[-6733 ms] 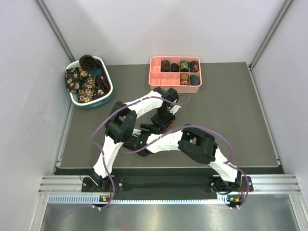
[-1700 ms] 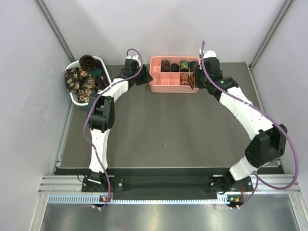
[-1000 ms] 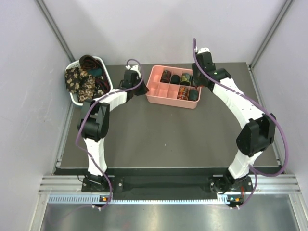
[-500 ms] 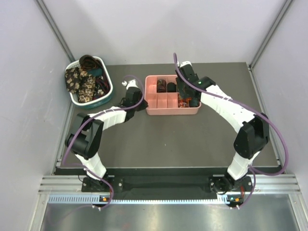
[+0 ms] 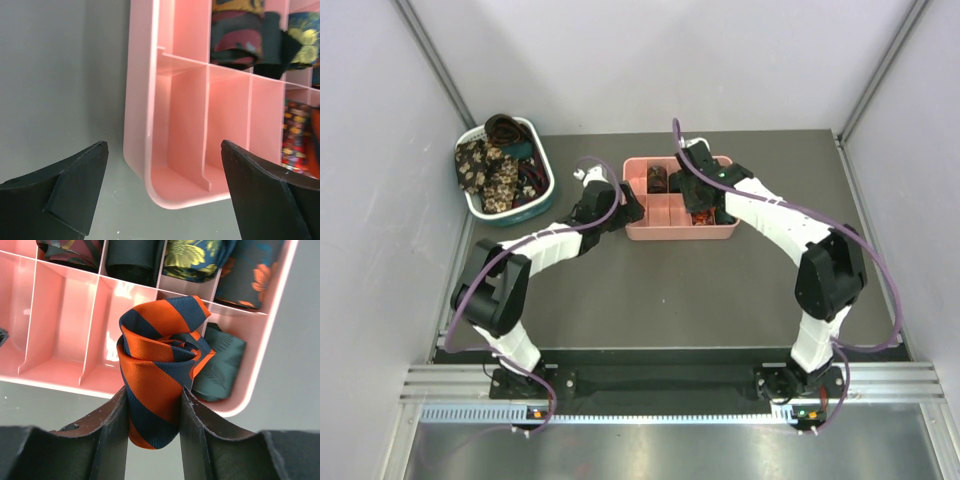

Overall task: Roll the ties
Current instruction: Place the rolled tie into the container

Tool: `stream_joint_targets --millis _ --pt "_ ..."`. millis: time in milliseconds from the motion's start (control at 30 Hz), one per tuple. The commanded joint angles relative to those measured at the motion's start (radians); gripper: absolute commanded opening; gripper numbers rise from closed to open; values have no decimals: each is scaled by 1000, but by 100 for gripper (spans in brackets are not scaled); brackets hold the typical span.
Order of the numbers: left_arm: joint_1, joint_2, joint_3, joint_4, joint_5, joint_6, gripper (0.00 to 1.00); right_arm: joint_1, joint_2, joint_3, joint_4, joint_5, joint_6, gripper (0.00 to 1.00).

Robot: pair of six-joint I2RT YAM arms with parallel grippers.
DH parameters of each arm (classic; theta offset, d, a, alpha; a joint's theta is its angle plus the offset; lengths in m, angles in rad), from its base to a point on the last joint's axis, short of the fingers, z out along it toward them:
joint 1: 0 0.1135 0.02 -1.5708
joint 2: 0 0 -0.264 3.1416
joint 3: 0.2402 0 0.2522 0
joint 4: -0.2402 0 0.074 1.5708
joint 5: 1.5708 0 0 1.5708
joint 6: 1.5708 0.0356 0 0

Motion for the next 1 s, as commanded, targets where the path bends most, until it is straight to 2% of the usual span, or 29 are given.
stream_joint_targets --millis 0,567,700,967 --pt "-3 -74 -8 26 -16 11 99 10 24 16 58 -40 28 0" --pt "-2 -110 -1 29 -21 74 99 24 170 106 74 -122 77 0" --pt "-3 -78 5 41 1 79 99 46 185 160 9 22 79 0" --pt "-3 -53 11 46 30 90 97 46 131 212 -52 151 54 0"
